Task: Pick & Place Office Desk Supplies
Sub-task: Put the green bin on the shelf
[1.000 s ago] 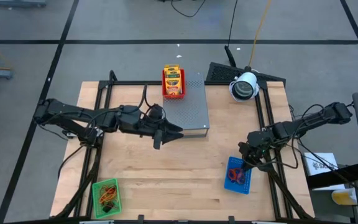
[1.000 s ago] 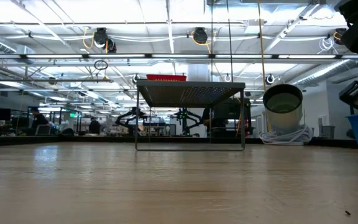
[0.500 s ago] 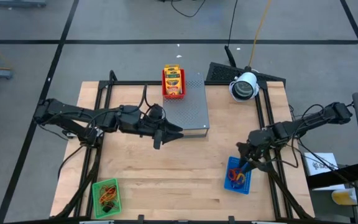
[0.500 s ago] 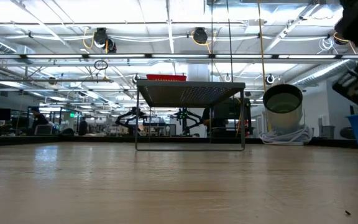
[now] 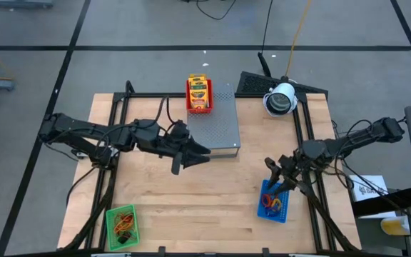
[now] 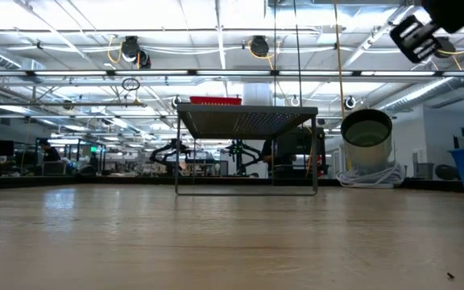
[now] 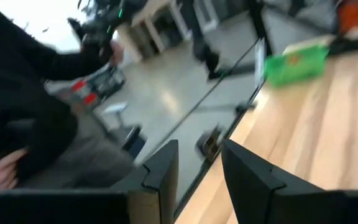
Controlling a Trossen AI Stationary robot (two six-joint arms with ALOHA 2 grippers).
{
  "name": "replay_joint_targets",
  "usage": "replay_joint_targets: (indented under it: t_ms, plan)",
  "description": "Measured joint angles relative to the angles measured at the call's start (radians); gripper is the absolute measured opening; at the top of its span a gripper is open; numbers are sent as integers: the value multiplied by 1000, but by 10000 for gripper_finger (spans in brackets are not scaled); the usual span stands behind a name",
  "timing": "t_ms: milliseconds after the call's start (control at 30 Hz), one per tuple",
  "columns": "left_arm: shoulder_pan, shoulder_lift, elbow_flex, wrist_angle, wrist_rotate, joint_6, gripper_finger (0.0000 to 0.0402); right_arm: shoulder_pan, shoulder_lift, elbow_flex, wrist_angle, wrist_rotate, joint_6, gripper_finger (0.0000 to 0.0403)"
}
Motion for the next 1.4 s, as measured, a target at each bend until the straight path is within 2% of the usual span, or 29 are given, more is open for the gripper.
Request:
replay_joint_targets:
  t_ms: [200,333,500,633,833,1000,1100,1300,1400]
  plan:
    - [20,-17,0,7,43,213,218,-62,-5,0,76,105,-17,97]
    - [53,-66,-1,-7,90,303,218,-127,-7,0,93,171,-44,85]
    - [85,-138,-1,-38,160,345,218,-207,-6,28,106,171,-53,73]
    - [95,-183,-1,-139,159,332,218,-230,11,114,51,170,-74,71]
    - [95,-191,-1,-181,155,222,218,-231,85,358,-124,176,-212,74]
    - [90,-171,0,-209,154,106,218,-230,114,503,-138,293,-329,75]
    - [71,-149,-2,-230,154,97,218,-230,111,544,-139,355,-379,75]
    - [8,-160,-2,-248,123,36,218,-230,101,560,-144,387,-394,75]
    - [-49,-179,43,-357,101,-26,218,-230,101,560,-154,387,-388,75]
